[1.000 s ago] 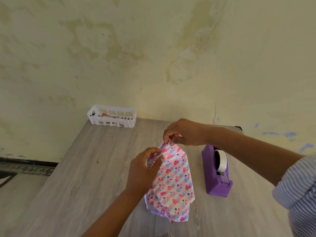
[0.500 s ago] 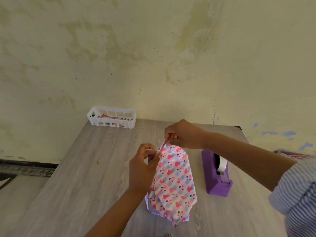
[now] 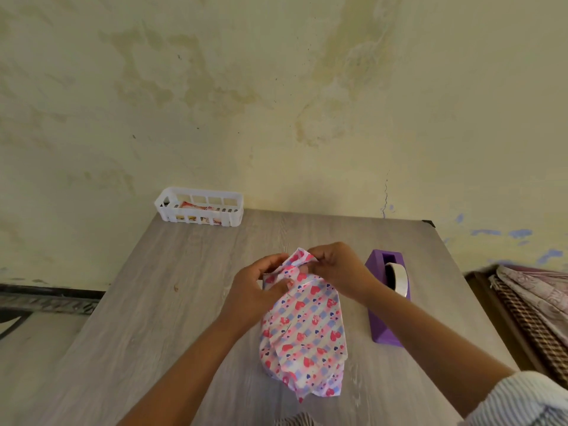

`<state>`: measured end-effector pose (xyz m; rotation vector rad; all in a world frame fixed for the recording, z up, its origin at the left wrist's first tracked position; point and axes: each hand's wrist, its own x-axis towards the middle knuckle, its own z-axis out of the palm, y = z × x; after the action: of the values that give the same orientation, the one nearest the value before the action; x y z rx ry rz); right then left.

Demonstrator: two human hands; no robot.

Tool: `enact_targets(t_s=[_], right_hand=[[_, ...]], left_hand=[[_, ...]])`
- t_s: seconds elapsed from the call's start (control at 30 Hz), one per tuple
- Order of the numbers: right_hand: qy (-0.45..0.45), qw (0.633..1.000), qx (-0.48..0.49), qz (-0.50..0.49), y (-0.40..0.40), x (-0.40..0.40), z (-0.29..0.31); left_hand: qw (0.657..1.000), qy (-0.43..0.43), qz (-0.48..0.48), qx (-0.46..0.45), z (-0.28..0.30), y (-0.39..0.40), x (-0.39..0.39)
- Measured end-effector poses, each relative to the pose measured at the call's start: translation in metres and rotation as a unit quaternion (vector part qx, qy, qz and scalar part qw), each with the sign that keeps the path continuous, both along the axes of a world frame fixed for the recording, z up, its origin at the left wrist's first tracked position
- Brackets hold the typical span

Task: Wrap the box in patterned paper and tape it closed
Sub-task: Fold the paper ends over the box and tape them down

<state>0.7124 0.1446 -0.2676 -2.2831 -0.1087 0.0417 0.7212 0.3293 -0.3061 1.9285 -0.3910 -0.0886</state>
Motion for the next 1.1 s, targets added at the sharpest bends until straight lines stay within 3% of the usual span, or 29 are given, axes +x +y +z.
enact_targets(t_s=[0.13,0.27,0.33,0.47,0.63,1.0,1.1], right_hand=[[0.004,0.998,0.017,-0.065,0.001,-0.012,-0.009],[0.107,0.973,0.145,-0.147,0.000,-0.033,-0.031],[0.111,0.964,0.173,-0.168,0.003,-0.038,-0.038],[0.131,0.965,0.163,-0.160,0.012,-0.037,-0.037],[0.163,0.968,0.119,-0.151,0.024,-0.041,-0.034],[0.155,0.962,0.167,-0.148,0.019,-0.046,-0.040],[0.151,0.966,0.150,-0.148,0.021,-0.046,-0.038]], left_hand=[[1.000,0.017,-0.013,0.006,0.001,0.004,0.007],[0.998,0.042,-0.037,-0.005,0.000,0.003,0.008],[0.995,0.074,-0.065,0.002,0.003,0.000,0.009],[0.987,0.110,-0.099,0.065,0.007,-0.004,0.015],[0.983,0.086,-0.094,0.135,0.006,-0.005,0.019],[0.972,0.197,-0.126,0.041,0.010,-0.005,0.023],[0.978,0.143,-0.108,0.107,0.009,-0.008,0.030]])
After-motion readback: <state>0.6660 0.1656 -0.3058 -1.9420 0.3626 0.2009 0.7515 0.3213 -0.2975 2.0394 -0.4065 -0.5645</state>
